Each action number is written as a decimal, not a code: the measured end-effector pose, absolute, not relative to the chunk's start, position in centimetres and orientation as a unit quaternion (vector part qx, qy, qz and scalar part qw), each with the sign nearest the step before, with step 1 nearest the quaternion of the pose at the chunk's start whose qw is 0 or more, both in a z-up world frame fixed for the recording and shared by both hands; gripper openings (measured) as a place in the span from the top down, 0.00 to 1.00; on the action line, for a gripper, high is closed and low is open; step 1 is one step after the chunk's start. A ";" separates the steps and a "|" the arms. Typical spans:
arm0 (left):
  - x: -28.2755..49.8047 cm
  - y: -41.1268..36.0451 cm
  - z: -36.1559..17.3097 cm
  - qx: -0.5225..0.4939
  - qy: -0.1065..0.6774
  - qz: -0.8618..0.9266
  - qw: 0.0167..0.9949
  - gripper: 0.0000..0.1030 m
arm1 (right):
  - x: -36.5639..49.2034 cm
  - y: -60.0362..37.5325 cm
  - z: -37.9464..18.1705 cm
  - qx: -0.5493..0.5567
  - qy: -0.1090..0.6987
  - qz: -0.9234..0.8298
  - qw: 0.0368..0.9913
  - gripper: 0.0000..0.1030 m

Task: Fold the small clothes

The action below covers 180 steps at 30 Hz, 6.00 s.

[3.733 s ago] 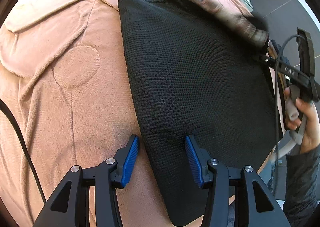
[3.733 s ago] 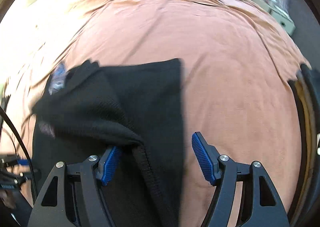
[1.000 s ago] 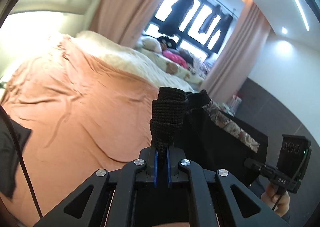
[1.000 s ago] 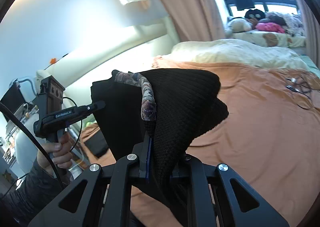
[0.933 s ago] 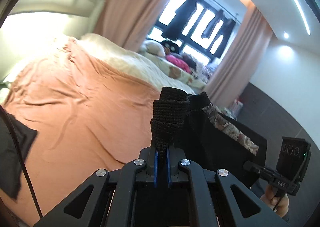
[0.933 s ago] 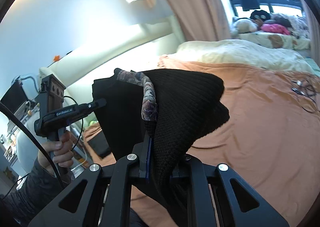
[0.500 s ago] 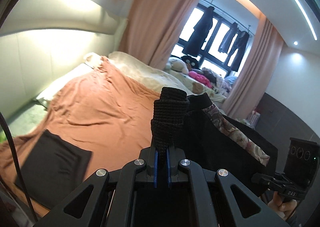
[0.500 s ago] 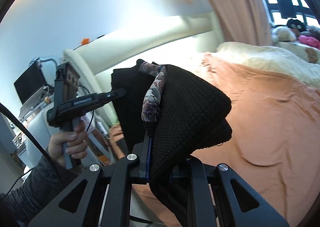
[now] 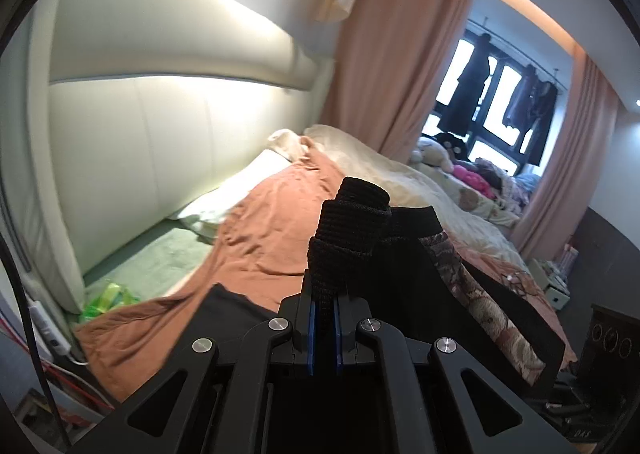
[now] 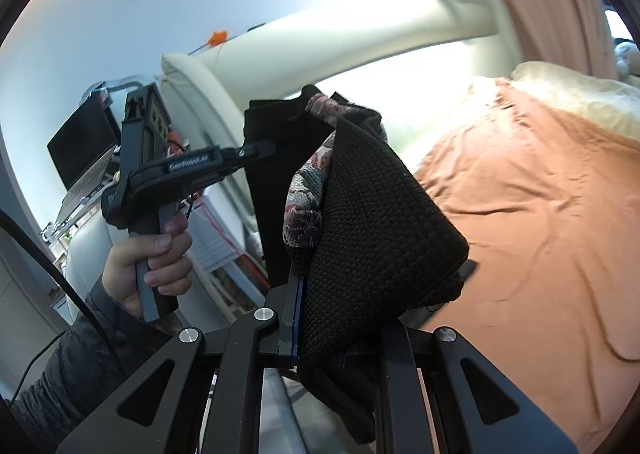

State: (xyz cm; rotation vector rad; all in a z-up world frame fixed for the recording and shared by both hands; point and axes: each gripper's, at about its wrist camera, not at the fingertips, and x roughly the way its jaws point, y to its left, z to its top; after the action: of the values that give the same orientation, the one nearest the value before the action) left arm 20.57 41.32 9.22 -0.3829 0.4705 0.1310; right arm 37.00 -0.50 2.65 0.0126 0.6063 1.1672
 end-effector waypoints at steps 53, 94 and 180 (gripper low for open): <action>33.2 48.4 -9.0 -0.180 0.398 0.231 0.869 0.34 | 66.3 -12.2 -8.3 0.002 0.444 0.393 0.805 0.35; 8.9 19.0 0.3 -0.118 0.251 0.113 0.954 0.00 | 33.2 -35.1 0.4 -0.068 0.265 0.296 0.915 0.05; -9.3 3.8 -1.9 -0.061 0.182 0.058 0.980 0.00 | 11.0 -46.9 -6.3 -0.053 0.197 0.210 0.956 0.05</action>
State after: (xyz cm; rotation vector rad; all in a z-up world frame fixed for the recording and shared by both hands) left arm -9.25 3.85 -1.85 -0.1232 0.3675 0.1160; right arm 10.96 -46.86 -6.27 -0.1085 0.4006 0.4252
